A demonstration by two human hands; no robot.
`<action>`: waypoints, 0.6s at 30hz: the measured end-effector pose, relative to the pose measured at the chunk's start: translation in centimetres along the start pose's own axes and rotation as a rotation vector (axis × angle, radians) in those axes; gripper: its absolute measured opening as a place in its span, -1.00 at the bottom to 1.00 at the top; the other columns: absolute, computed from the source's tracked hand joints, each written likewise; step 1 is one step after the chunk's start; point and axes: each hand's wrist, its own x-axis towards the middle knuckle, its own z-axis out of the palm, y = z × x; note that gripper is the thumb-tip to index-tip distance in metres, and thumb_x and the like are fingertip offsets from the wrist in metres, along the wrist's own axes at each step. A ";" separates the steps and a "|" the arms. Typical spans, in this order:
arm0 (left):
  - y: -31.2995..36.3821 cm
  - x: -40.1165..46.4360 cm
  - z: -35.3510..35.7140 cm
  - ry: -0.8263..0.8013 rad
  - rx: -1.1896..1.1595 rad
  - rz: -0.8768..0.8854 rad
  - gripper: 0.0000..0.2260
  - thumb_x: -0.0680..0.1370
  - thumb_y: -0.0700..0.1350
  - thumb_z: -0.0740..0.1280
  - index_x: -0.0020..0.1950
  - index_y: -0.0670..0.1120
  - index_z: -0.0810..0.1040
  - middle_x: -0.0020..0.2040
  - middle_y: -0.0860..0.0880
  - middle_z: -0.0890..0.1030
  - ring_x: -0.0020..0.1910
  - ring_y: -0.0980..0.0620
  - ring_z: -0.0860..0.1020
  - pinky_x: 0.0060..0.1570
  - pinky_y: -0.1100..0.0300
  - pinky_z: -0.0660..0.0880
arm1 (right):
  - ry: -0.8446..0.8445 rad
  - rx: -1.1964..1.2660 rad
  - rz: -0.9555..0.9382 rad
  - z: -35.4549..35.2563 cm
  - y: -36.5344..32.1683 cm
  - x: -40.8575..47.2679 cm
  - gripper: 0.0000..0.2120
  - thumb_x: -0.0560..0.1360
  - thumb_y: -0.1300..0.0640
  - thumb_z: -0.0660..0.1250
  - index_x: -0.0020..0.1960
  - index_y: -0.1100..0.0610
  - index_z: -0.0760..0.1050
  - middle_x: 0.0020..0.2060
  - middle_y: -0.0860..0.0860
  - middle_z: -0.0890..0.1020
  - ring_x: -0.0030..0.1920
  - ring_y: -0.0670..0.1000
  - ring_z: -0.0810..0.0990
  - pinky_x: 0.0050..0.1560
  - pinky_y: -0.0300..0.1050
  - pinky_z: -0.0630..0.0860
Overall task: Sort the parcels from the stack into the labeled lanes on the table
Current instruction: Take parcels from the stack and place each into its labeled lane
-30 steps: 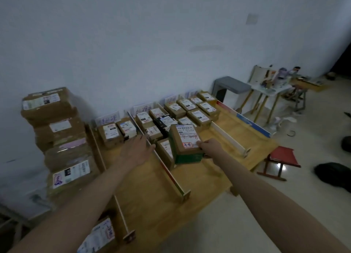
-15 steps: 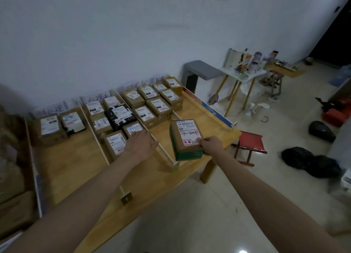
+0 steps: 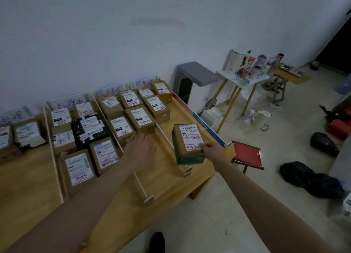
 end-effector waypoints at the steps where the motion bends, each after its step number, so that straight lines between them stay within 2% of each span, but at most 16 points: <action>1: 0.4 1.3 0.2 -0.001 -0.010 -0.003 -0.55 0.64 0.17 0.08 0.32 -0.12 0.47 0.28 -0.10 0.52 0.29 -0.08 0.46 0.37 0.01 0.32 | -0.009 -0.009 -0.002 -0.5 -0.3 1.4 -0.77 0.63 0.03 0.26 0.04 0.19 0.55 -0.05 0.08 0.63 -0.14 -0.05 0.54 -0.08 -0.09 0.52; 3: 1.3 4.0 0.5 -0.003 -0.017 0.001 -0.55 0.64 0.17 0.08 0.32 -0.11 0.47 0.26 -0.08 0.53 0.27 -0.05 0.47 0.35 0.04 0.32 | -0.016 -0.034 -0.031 -1.4 -1.0 4.2 -0.73 0.63 0.04 0.26 0.07 0.25 0.58 -0.06 0.11 0.64 -0.12 0.01 0.57 -0.05 -0.05 0.54; 7: 2.8 8.9 0.8 -0.023 -0.005 -0.002 -0.52 0.65 0.19 0.06 0.35 -0.11 0.46 0.29 -0.06 0.51 0.27 -0.04 0.47 0.33 0.06 0.34 | 0.004 -0.085 -0.087 -2.8 -2.4 9.6 -0.72 0.63 0.05 0.26 -0.02 0.26 0.59 -0.23 0.06 0.59 -0.22 0.01 0.53 -0.36 -0.20 0.38; 8: 3.2 9.8 0.9 -0.020 -0.005 -0.006 -0.52 0.64 0.19 0.06 0.34 -0.11 0.47 0.28 -0.06 0.52 0.26 -0.04 0.47 0.30 0.06 0.36 | 0.006 -0.094 -0.091 -3.0 -2.7 10.8 -0.72 0.63 0.05 0.26 -0.01 0.26 0.59 -0.23 0.05 0.59 -0.24 -0.02 0.52 -0.38 -0.21 0.35; 10: 3.8 11.6 1.1 -0.004 -0.010 -0.022 -0.52 0.64 0.20 0.07 0.34 -0.10 0.47 0.27 -0.06 0.52 0.25 -0.05 0.48 0.27 0.06 0.39 | -0.004 -0.092 -0.096 -3.0 -3.3 13.4 -0.73 0.63 0.06 0.27 0.03 0.26 0.59 -0.13 0.09 0.64 -0.19 -0.02 0.57 -0.32 -0.21 0.44; 12: 4.3 13.6 1.2 -0.004 -0.015 -0.052 -0.51 0.63 0.21 0.06 0.36 -0.11 0.45 0.30 -0.07 0.51 0.27 -0.06 0.48 0.29 0.05 0.39 | -0.036 -0.071 -0.090 -2.9 -4.0 16.1 -0.74 0.63 0.07 0.27 0.08 0.27 0.58 -0.05 0.12 0.67 -0.08 0.04 0.63 -0.18 -0.16 0.56; 18: 5.2 20.1 2.1 0.000 -0.015 -0.147 -0.49 0.64 0.19 0.07 0.43 -0.12 0.39 0.35 -0.09 0.48 0.34 -0.05 0.43 0.40 0.04 0.29 | -0.146 -0.113 -0.147 -1.6 -6.9 25.6 -0.70 0.63 0.05 0.27 0.15 0.28 0.59 -0.01 0.12 0.68 0.00 0.07 0.66 0.03 -0.04 0.61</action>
